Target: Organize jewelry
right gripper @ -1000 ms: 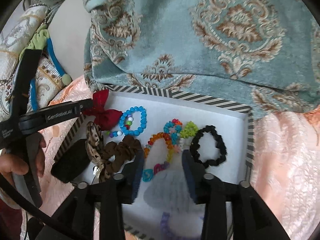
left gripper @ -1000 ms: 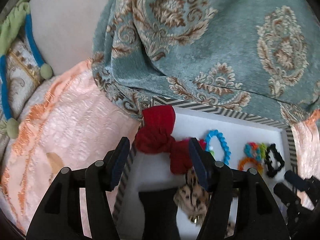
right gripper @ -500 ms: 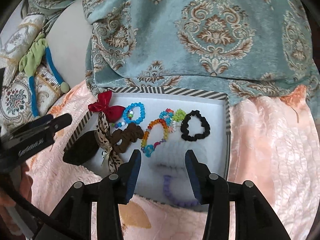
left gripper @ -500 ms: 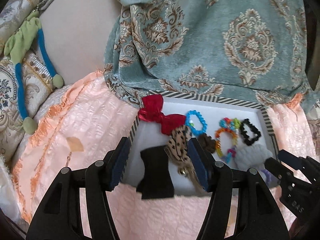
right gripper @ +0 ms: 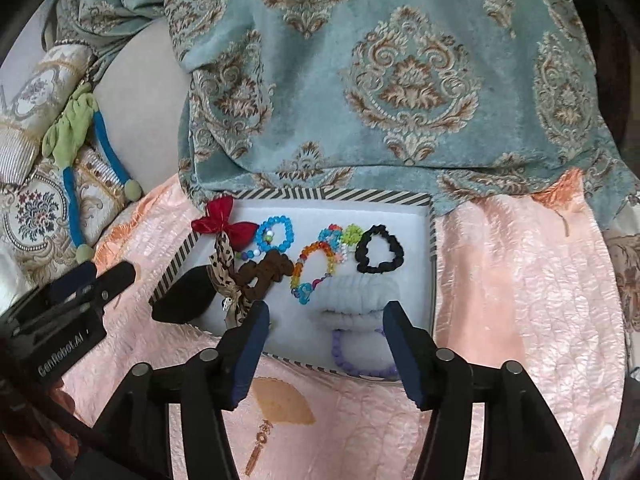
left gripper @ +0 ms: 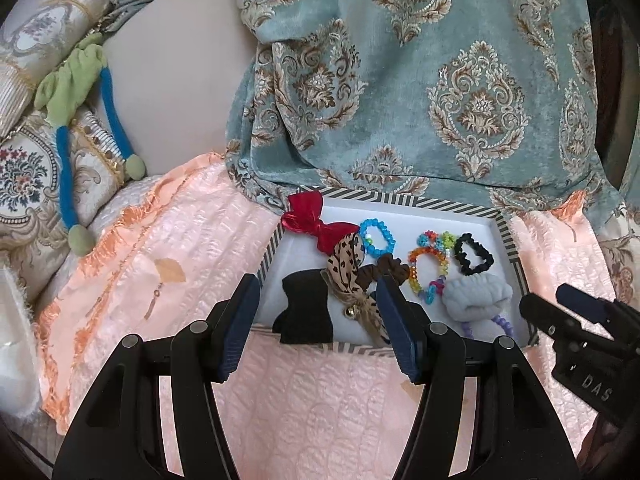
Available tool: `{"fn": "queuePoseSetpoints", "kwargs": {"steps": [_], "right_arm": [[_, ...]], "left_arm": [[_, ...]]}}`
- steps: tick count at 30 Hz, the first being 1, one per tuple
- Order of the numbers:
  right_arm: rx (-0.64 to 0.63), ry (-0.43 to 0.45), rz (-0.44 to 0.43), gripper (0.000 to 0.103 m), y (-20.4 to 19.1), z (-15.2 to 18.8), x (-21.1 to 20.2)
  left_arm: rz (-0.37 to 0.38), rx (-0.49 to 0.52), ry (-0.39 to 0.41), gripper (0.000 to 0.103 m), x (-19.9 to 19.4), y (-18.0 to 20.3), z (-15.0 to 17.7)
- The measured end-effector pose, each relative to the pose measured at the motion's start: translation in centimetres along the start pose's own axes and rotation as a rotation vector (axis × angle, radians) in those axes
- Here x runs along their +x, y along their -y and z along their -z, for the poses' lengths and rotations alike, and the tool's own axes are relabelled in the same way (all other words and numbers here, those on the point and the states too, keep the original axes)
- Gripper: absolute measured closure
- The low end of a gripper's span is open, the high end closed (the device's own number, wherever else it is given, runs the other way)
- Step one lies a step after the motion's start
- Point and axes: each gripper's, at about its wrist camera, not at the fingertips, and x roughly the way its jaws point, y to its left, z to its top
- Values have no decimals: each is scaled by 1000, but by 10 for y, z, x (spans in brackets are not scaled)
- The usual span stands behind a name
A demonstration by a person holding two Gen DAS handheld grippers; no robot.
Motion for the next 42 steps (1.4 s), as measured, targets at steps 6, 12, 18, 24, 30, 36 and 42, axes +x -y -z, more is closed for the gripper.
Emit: {"fn": "queuePoseSetpoints", "kwargs": {"steps": [6,12,18,24,30,36,42], "right_arm": [[-8,9,20,42,-2,1,-8],[-10,3,22,42,-5,0,-6],[-38,11,38,40,-12,-3,-8],[-39,16,47,35,-14,-4,-10],[-40,16,45,35,-14,-4,-10],[-36,17,49,35,-14,-4,-12],[-28,21,47,35,-13,-3,-14]], "left_arm": [[-20,-10,31,42,-10,-3,3],[-20,-16,51,42,-16,-8,2],[-4,-25,52,42,-17,-9,0],[-1,-28,48,42,-16,-9,0],[-3,-25,42,42,-17,-7,0],[-3,-29,40,42,-17,-6,1],[-9,-22,37,42,-19,-4,4]]}}
